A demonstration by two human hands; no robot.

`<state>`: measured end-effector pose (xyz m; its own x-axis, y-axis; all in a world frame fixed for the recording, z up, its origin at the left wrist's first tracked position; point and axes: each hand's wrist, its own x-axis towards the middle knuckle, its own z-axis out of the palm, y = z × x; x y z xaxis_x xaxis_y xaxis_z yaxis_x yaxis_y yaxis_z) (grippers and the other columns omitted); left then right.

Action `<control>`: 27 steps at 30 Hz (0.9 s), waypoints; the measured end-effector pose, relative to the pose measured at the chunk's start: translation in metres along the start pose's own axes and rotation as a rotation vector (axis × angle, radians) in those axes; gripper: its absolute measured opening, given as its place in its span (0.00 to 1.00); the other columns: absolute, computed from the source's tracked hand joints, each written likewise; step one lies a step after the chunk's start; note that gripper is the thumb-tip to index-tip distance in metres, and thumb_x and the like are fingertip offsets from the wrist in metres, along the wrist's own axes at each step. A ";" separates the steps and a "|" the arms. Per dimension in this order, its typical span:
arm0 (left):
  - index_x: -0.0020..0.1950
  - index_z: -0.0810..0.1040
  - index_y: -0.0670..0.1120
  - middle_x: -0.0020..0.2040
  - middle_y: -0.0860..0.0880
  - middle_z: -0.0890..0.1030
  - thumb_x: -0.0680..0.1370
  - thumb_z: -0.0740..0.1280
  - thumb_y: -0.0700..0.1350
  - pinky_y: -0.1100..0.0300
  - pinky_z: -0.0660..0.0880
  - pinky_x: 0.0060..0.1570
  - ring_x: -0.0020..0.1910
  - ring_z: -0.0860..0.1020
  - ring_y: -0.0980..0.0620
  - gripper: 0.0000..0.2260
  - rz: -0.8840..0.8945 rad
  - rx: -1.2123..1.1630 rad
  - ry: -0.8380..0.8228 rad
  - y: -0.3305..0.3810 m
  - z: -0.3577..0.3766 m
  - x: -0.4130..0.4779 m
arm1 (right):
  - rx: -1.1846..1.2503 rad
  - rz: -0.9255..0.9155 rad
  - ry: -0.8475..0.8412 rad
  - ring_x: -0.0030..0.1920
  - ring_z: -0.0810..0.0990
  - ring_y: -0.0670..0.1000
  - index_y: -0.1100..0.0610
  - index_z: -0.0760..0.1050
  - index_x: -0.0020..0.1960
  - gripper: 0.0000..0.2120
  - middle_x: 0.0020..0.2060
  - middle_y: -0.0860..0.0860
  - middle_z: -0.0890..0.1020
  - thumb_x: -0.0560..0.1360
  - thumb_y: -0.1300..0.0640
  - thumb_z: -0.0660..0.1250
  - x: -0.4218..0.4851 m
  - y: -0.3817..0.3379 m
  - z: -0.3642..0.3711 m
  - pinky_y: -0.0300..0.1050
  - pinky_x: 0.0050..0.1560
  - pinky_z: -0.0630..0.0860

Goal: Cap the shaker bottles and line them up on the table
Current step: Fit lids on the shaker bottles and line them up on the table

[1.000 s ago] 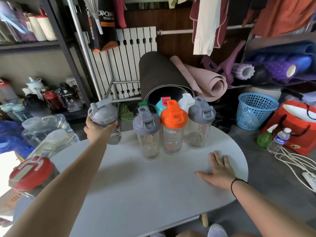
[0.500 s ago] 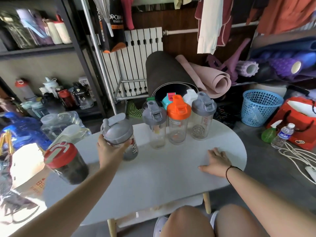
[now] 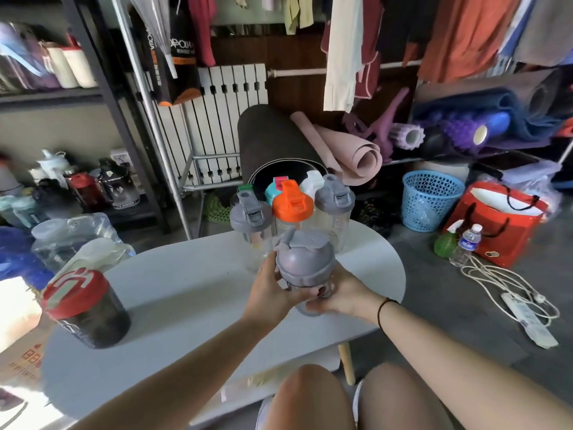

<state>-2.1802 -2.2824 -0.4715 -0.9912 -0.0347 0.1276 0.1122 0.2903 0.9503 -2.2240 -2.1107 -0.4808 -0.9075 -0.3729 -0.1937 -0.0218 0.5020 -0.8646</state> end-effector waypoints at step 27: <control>0.76 0.57 0.61 0.80 0.50 0.50 0.75 0.63 0.64 0.44 0.54 0.73 0.78 0.50 0.43 0.32 -0.286 1.039 -0.301 -0.068 -0.053 -0.016 | 0.090 0.116 0.538 0.61 0.77 0.57 0.56 0.64 0.68 0.39 0.61 0.53 0.79 0.63 0.54 0.80 0.013 0.039 -0.035 0.49 0.60 0.74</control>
<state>-2.1685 -2.3528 -0.5230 -0.9634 -0.0360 -0.2658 -0.0962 0.9714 0.2170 -2.2513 -2.0679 -0.5010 -0.9886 0.1433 -0.0462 0.1052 0.4383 -0.8926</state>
